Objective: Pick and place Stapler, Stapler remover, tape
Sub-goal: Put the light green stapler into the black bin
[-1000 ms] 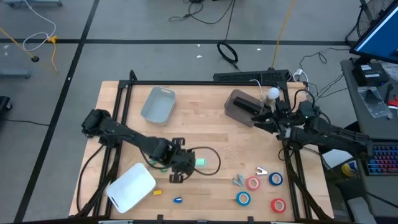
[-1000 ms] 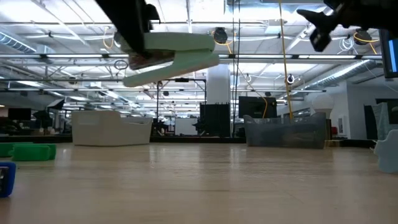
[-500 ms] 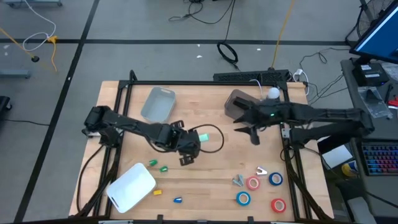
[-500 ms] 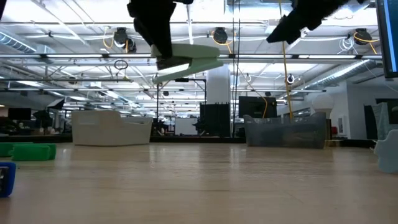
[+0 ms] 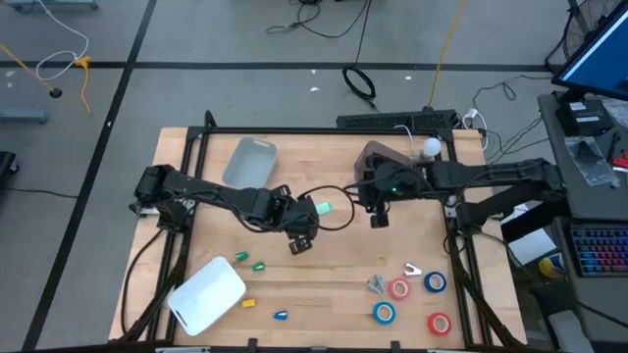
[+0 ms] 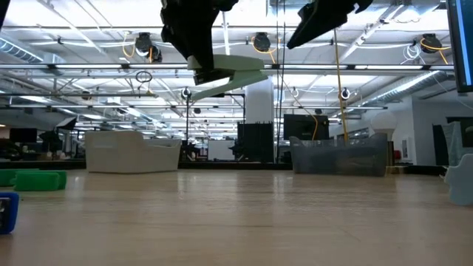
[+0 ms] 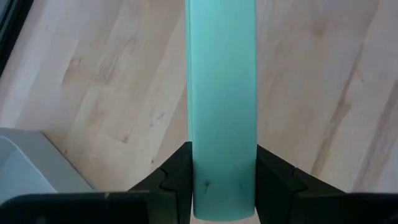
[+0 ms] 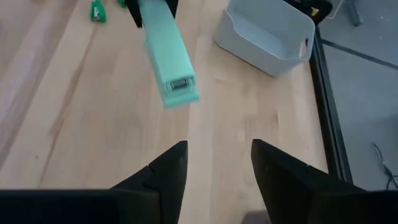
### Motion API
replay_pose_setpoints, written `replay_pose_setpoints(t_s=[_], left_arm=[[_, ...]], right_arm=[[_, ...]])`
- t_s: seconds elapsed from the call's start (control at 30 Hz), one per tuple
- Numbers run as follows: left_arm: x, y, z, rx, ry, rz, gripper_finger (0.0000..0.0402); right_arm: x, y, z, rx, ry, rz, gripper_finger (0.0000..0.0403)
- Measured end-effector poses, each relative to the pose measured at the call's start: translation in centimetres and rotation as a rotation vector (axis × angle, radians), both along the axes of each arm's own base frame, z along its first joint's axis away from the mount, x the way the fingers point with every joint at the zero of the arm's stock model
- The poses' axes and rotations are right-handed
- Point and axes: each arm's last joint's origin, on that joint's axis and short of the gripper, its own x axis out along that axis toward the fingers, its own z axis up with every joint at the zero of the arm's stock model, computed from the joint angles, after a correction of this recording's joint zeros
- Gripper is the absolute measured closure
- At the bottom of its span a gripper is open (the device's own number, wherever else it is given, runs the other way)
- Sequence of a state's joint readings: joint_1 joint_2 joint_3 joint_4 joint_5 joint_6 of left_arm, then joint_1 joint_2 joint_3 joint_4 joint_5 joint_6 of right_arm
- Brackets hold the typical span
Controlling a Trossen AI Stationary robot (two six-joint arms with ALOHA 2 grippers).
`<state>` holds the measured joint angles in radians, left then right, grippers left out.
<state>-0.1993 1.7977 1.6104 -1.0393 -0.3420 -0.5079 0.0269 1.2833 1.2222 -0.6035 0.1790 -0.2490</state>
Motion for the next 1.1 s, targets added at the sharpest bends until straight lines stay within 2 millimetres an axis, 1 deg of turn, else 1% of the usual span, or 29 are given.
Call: replay_pose_setpoints(t_s=[0.23, 0.33, 0.4, 0.5, 0.63, 0.77, 1.0, 1.1], left_arm=[[0.3, 0.1, 0.1, -0.014, -0.038, 0.02, 0.0278], [0.7, 0.0, 0.3, -0.022, -0.079, 0.019, 0.0278], [0.8, 0.0, 0.3, -0.024, -0.088, 0.019, 0.0278], [0.9, 0.0, 0.4, -0.026, -0.105, 0.019, 0.0278], [0.9, 0.0, 0.5, 0.005, -0.115, 0.029, 0.0278], [0.9, 0.0, 0.5, 0.031, -0.121, 0.037, 0.0278], [1.1, 0.0, 0.6, 0.051, -0.142, 0.035, 0.0278], [1.2, 0.1, 0.7, 0.056, -0.152, 0.036, 0.0278]], right_arm=[[2.0, 1.5, -1.0, -0.027, 0.027, 0.072, 0.019], [2.9, 1.9, -1.5, -0.042, 0.048, 0.072, 0.0173], [3.5, 2.1, -1.9, -0.084, 0.07, 0.062, 0.0163], [4.4, 2.4, -1.8, -0.151, 0.089, 0.068, 0.0151], [5.3, 2.7, -1.5, -0.14, 0.111, 0.109, 0.0142], [5.7, 2.8, -1.2, -0.134, 0.148, 0.122, 0.0143], [5.8, 2.8, -0.3, -0.107, 0.116, 0.145, 0.0144], [5.9, 2.8, -0.3, -0.111, 0.111, 0.148, 0.0144]])
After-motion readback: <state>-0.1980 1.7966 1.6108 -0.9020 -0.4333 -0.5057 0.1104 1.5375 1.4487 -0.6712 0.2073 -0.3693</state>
